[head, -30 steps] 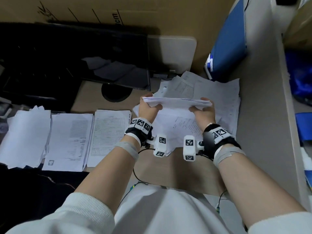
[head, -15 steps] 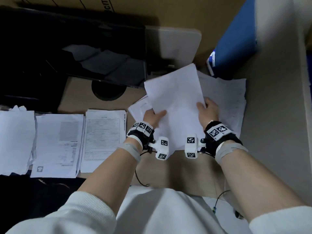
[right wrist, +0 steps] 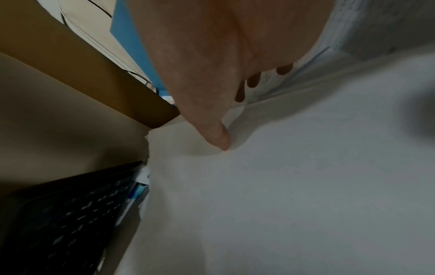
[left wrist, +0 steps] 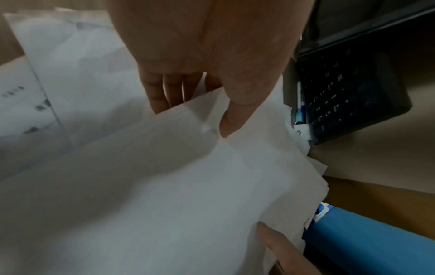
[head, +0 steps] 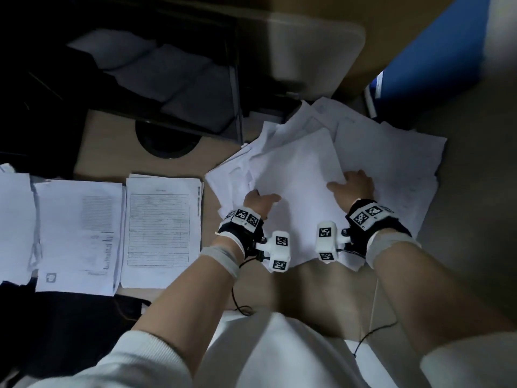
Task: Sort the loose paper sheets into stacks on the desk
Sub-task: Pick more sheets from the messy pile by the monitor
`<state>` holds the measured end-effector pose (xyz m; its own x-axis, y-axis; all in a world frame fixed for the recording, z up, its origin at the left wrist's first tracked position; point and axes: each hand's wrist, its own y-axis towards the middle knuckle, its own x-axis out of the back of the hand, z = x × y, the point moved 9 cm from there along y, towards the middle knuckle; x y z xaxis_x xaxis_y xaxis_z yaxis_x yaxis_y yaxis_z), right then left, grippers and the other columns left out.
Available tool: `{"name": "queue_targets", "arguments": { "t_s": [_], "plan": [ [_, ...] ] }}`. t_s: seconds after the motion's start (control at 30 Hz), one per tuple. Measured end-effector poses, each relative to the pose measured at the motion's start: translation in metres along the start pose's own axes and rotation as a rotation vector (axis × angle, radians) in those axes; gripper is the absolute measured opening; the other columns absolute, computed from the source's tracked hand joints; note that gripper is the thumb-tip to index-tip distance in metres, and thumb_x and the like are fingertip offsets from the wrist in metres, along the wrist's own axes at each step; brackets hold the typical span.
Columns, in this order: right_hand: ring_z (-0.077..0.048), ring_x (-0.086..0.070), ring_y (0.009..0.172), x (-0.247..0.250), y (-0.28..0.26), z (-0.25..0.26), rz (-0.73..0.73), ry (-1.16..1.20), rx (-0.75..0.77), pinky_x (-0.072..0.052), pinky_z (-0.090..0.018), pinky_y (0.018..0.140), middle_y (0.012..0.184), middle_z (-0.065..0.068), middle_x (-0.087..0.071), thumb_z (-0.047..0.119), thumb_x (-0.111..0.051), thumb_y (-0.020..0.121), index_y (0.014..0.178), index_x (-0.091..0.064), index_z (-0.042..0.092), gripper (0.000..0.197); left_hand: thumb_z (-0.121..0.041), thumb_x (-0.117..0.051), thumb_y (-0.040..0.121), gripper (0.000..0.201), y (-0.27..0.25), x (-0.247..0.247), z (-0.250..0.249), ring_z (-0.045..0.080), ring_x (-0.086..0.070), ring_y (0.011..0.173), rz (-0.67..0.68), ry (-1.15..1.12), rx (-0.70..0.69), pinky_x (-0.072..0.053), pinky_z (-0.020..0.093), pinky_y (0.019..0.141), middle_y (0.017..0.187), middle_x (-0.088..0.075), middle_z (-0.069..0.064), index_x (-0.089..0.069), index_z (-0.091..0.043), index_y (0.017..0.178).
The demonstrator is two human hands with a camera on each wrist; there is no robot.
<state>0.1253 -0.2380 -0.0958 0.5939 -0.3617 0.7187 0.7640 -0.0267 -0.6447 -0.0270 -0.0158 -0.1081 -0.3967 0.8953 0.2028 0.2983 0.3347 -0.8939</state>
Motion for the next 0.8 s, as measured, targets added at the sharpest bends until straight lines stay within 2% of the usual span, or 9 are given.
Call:
{"name": "queue_targets", "arguments": {
  "t_s": [0.1,0.2,0.27,0.37,0.43,0.53,0.6,0.67,0.8],
  "plan": [
    [-0.036,-0.05,0.123,-0.004,0.007,-0.01,0.042,0.047,-0.077,-0.039,-0.051,0.105,0.131,-0.01,-0.053,0.063,-0.062,0.064,0.12,-0.063,0.014,0.074,-0.019,-0.071,0.083,0.036,0.008,0.001,-0.007,0.034,-0.067,0.099,-0.042,0.046,-0.071,-0.052,0.037,0.075,0.108,-0.07,0.017,-0.067,-0.004,0.116],
    [-0.038,-0.055,0.115,-0.01,0.007,-0.014,0.062,-0.023,-0.1,-0.041,-0.05,0.104,0.128,-0.011,-0.054,0.064,-0.064,0.062,0.122,-0.06,0.019,0.075,-0.024,-0.069,0.078,0.027,0.011,0.003,-0.008,0.027,-0.065,0.083,-0.059,0.056,-0.095,-0.048,0.032,0.067,0.09,-0.07,0.008,-0.068,-0.009,0.1],
    [-0.036,-0.059,0.11,-0.018,0.003,-0.013,0.107,0.069,-0.124,-0.047,-0.048,0.099,0.125,-0.012,-0.058,0.063,-0.068,0.055,0.124,-0.055,0.016,0.084,-0.026,-0.069,0.074,0.026,0.01,0.006,-0.011,0.028,-0.068,0.082,-0.072,0.024,-0.116,-0.053,0.034,0.066,0.088,-0.071,0.008,-0.068,-0.011,0.096],
    [-0.03,-0.062,0.098,-0.03,-0.009,-0.014,0.133,0.319,-0.143,-0.052,-0.043,0.092,0.118,-0.011,-0.062,0.036,-0.079,0.07,0.124,-0.043,0.01,0.07,-0.019,-0.072,0.079,0.026,0.013,0.013,-0.013,0.023,-0.066,0.071,-0.106,0.007,-0.148,-0.054,0.028,0.061,0.086,-0.071,0.007,-0.069,-0.005,0.1],
    [-0.027,-0.058,0.097,-0.038,-0.019,-0.015,0.139,0.401,-0.135,-0.05,-0.038,0.092,0.118,-0.008,-0.058,0.017,-0.078,0.078,0.132,-0.035,0.006,0.07,-0.022,-0.076,0.072,0.038,0.015,0.018,-0.011,0.022,-0.065,0.067,-0.118,-0.009,-0.149,-0.05,0.025,0.059,0.084,-0.072,0.008,-0.069,-0.001,0.103],
    [-0.028,-0.061,0.099,-0.049,-0.035,-0.02,0.164,0.445,-0.122,-0.05,-0.036,0.088,0.118,-0.013,-0.061,0.006,-0.073,0.081,0.134,-0.042,0.004,0.061,-0.032,-0.081,0.054,0.066,0.009,0.026,-0.003,0.028,-0.067,0.086,-0.178,-0.017,-0.111,-0.057,0.037,0.078,0.104,-0.067,0.014,-0.055,-0.007,0.109],
    [-0.026,-0.062,0.094,-0.056,-0.045,-0.022,0.215,0.415,-0.107,-0.049,-0.032,0.081,0.113,-0.014,-0.067,0.008,-0.071,0.084,0.123,-0.059,0.002,0.041,-0.022,-0.081,0.066,0.065,-0.005,0.034,0.0,0.031,-0.058,0.097,-0.251,-0.009,-0.104,-0.051,0.038,0.087,0.121,-0.05,0.012,-0.039,-0.014,0.115],
    [-0.024,-0.061,0.09,-0.059,-0.054,-0.024,0.236,0.446,-0.09,-0.047,-0.029,0.078,0.108,-0.013,-0.069,0.008,-0.07,0.087,0.115,-0.066,0.002,0.029,-0.016,-0.079,0.074,0.068,-0.013,0.04,0.005,0.03,-0.052,0.098,-0.307,-0.022,-0.116,-0.042,0.032,0.082,0.128,-0.041,0.012,-0.03,-0.014,0.122],
    [-0.026,-0.063,0.097,-0.05,-0.064,-0.034,0.153,0.569,-0.089,-0.048,-0.033,0.085,0.112,-0.014,-0.069,0.008,-0.061,0.092,0.116,-0.066,0.002,0.025,-0.026,-0.081,0.077,0.07,-0.014,0.026,0.013,0.031,-0.061,0.107,-0.183,0.051,-0.106,-0.044,0.031,0.082,0.126,-0.06,0.015,-0.045,0.002,0.131]
  ]
}}
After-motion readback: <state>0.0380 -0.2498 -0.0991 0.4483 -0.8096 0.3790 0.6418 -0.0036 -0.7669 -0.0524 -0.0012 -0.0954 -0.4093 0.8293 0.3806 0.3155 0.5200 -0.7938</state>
